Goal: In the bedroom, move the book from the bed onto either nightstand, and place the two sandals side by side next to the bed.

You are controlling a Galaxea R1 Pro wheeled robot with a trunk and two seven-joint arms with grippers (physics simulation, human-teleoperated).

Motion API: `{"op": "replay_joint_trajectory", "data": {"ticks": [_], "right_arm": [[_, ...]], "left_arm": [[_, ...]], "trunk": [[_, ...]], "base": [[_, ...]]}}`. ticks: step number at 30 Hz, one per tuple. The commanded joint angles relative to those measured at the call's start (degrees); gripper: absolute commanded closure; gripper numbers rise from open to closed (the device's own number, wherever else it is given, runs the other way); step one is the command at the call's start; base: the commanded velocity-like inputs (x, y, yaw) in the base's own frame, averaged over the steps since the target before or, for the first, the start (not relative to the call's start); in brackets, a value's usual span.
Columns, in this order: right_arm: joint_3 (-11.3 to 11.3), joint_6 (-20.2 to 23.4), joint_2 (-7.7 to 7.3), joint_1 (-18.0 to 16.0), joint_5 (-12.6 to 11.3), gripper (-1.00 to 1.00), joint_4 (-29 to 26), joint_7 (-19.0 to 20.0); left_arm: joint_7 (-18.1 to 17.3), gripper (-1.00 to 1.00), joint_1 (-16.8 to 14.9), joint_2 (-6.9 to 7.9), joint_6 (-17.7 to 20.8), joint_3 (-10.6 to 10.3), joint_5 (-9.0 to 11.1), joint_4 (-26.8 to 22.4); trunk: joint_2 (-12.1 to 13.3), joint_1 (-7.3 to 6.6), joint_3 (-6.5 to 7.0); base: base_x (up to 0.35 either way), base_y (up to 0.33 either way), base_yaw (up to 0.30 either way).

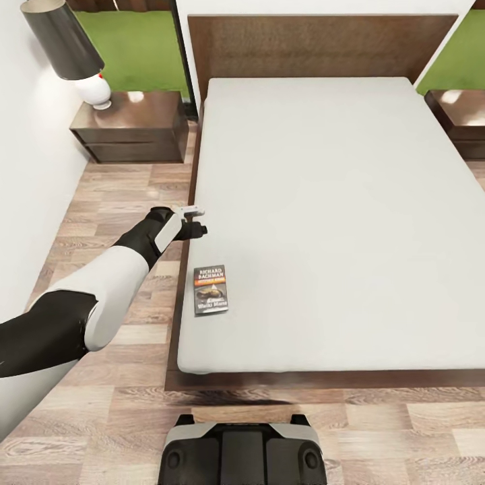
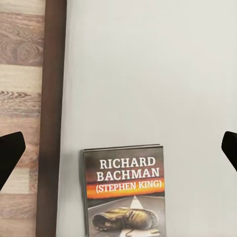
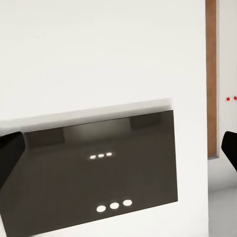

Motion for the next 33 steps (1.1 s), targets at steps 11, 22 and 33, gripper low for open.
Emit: {"op": "replay_joint_trajectory", "data": {"ticks": [11,22,33], "right_arm": [[-0.09,0.16,-0.04,0.08,-0.24,-1.0,-0.08,-0.18],[-0.11,0.16,-0.08,0.17,-0.22,-1.0,-0.08,-0.18],[-0.11,0.16,-0.07,0.18,-0.23,-1.0,-0.08,-0.18]], "left_arm": [[0.46,-1.0,-0.1,0.02,0.24,-0.41,0.67,-0.08],[0.47,-1.0,-0.77,0.06,0.26,-0.41,0.69,-0.1],[0.44,-1.0,-1.1,0.1,0.27,-0.41,0.66,-0.08]], "trunk": [[-0.09,0.03,-1.1],[-0.09,0.03,-2.14],[-0.09,0.03,-3.18]], "base": [[0.0,0.0,0.0],[0.0,0.0,0.0],[0.0,0.0,0.0]]}}
